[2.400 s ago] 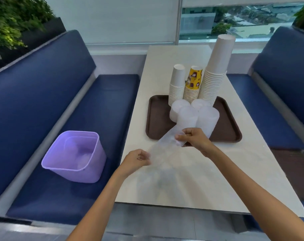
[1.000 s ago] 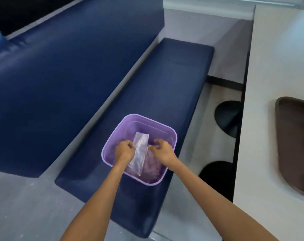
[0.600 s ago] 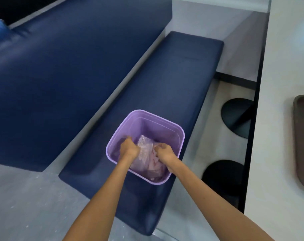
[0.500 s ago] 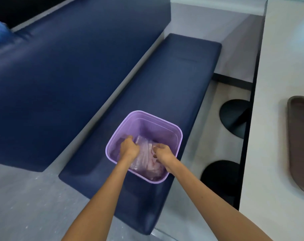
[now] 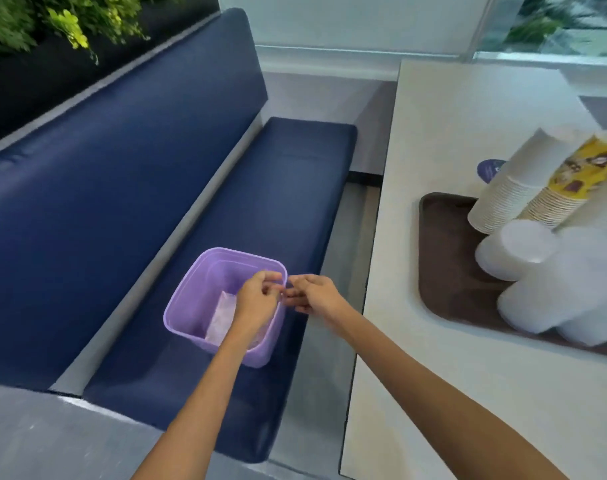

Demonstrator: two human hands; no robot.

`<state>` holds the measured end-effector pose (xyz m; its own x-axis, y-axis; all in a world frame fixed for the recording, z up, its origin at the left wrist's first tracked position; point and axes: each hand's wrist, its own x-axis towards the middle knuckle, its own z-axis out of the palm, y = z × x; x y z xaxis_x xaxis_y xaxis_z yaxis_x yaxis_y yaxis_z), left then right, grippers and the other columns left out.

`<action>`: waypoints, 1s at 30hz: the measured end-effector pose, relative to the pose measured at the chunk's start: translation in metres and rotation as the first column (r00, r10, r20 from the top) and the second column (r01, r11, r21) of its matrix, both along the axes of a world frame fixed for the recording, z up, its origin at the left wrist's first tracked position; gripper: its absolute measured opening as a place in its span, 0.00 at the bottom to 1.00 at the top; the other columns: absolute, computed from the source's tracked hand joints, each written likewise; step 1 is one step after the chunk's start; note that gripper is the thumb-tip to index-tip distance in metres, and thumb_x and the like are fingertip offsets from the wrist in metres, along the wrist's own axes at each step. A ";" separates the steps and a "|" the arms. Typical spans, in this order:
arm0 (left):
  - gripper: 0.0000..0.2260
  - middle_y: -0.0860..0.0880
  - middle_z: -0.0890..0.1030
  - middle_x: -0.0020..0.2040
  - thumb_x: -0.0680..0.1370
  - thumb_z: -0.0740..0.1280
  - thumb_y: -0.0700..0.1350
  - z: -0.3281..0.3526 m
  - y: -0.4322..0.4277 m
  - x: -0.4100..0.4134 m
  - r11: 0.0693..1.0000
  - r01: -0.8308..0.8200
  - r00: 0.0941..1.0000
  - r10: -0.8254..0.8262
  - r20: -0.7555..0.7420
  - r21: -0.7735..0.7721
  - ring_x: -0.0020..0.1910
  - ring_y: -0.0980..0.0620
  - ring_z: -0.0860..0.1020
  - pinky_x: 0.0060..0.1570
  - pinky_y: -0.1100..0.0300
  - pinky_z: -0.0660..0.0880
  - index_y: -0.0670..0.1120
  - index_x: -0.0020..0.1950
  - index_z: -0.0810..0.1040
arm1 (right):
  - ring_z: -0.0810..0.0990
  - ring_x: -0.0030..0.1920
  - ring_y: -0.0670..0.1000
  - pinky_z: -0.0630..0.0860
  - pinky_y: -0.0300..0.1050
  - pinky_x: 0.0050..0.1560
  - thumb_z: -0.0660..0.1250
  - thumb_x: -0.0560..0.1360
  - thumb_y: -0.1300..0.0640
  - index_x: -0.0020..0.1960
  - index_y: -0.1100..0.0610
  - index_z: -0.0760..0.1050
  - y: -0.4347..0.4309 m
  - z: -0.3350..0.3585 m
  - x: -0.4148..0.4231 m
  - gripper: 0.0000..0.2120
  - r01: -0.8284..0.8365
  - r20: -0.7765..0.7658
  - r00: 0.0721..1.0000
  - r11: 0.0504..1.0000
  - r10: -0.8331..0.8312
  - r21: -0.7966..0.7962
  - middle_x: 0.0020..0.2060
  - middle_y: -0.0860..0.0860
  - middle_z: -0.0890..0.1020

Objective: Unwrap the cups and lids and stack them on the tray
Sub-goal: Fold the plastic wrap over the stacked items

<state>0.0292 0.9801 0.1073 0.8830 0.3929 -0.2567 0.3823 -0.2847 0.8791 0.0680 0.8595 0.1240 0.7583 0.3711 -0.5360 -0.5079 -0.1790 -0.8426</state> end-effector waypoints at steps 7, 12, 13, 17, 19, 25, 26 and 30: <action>0.09 0.48 0.82 0.45 0.80 0.59 0.36 0.038 -0.119 -0.025 0.994 0.099 0.993 -0.095 0.068 -0.052 0.42 0.53 0.81 0.42 0.64 0.74 0.46 0.54 0.75 | 0.79 0.38 0.47 0.75 0.38 0.43 0.59 0.81 0.55 0.59 0.61 0.74 -0.130 0.033 -0.026 0.12 0.077 0.085 0.994 0.995 -0.071 -0.068 0.43 0.53 0.80; 0.08 0.46 0.82 0.46 0.80 0.60 0.36 0.034 -0.215 -0.043 0.976 0.210 0.978 -0.211 -0.001 -0.054 0.39 0.54 0.80 0.39 0.66 0.73 0.45 0.54 0.76 | 0.78 0.37 0.48 0.73 0.37 0.40 0.61 0.80 0.56 0.59 0.63 0.75 -0.237 0.032 -0.048 0.13 0.164 0.153 0.978 0.975 -0.141 -0.151 0.46 0.57 0.80; 0.08 0.46 0.82 0.46 0.79 0.60 0.36 0.032 -0.233 -0.046 0.971 0.233 0.972 -0.234 -0.021 -0.056 0.39 0.53 0.80 0.39 0.65 0.73 0.45 0.54 0.76 | 0.78 0.37 0.47 0.73 0.36 0.39 0.61 0.80 0.57 0.59 0.63 0.75 -0.256 0.032 -0.052 0.12 0.181 0.173 0.973 0.969 -0.152 -0.167 0.46 0.57 0.80; 0.09 0.44 0.82 0.44 0.78 0.60 0.34 0.024 -0.293 -0.055 0.948 0.310 0.948 -0.314 -0.053 -0.071 0.36 0.53 0.79 0.37 0.65 0.73 0.41 0.54 0.77 | 0.77 0.37 0.48 0.72 0.30 0.33 0.62 0.78 0.62 0.58 0.66 0.75 -0.316 0.030 -0.062 0.11 0.222 0.276 0.949 0.941 -0.149 -0.255 0.46 0.57 0.79; 0.09 0.44 0.82 0.44 0.77 0.60 0.34 0.020 -0.324 -0.060 0.936 0.346 0.934 -0.350 -0.067 -0.066 0.35 0.53 0.78 0.37 0.64 0.72 0.41 0.54 0.77 | 0.78 0.39 0.51 0.71 0.30 0.33 0.64 0.77 0.62 0.58 0.66 0.76 -0.347 0.026 -0.069 0.11 0.246 0.334 0.933 0.914 -0.133 -0.322 0.47 0.59 0.80; 0.09 0.43 0.82 0.46 0.76 0.62 0.35 0.011 -0.398 -0.062 0.909 0.418 0.903 -0.416 -0.106 -0.009 0.40 0.48 0.80 0.47 0.57 0.77 0.41 0.53 0.78 | 0.79 0.52 0.53 0.68 0.38 0.46 0.67 0.76 0.59 0.58 0.59 0.78 -0.431 0.009 -0.083 0.12 0.345 0.443 0.892 0.769 -0.090 -0.539 0.51 0.55 0.82; 0.08 0.43 0.82 0.49 0.76 0.62 0.36 0.010 -0.408 -0.061 0.899 0.437 0.896 -0.432 -0.103 0.029 0.44 0.47 0.80 0.49 0.57 0.76 0.42 0.53 0.78 | 0.79 0.53 0.53 0.68 0.37 0.47 0.66 0.76 0.59 0.58 0.58 0.78 -0.443 0.007 -0.085 0.12 0.360 0.454 0.887 0.743 -0.085 -0.564 0.51 0.54 0.82; 0.11 0.45 0.79 0.56 0.76 0.65 0.38 0.007 -0.438 -0.057 0.809 0.549 0.835 -0.543 -0.092 0.211 0.53 0.48 0.77 0.52 0.62 0.71 0.42 0.59 0.77 | 0.78 0.55 0.53 0.68 0.38 0.50 0.64 0.77 0.59 0.60 0.58 0.77 -0.486 0.000 -0.092 0.13 0.397 0.475 0.877 0.661 -0.070 -0.636 0.56 0.54 0.80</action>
<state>-0.0278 0.5417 0.1143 0.9632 -0.1036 -0.2480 0.1273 -0.6365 0.7607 -0.0243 0.3735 0.1237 0.9571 -0.2078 -0.2019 -0.2895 -0.7123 -0.6394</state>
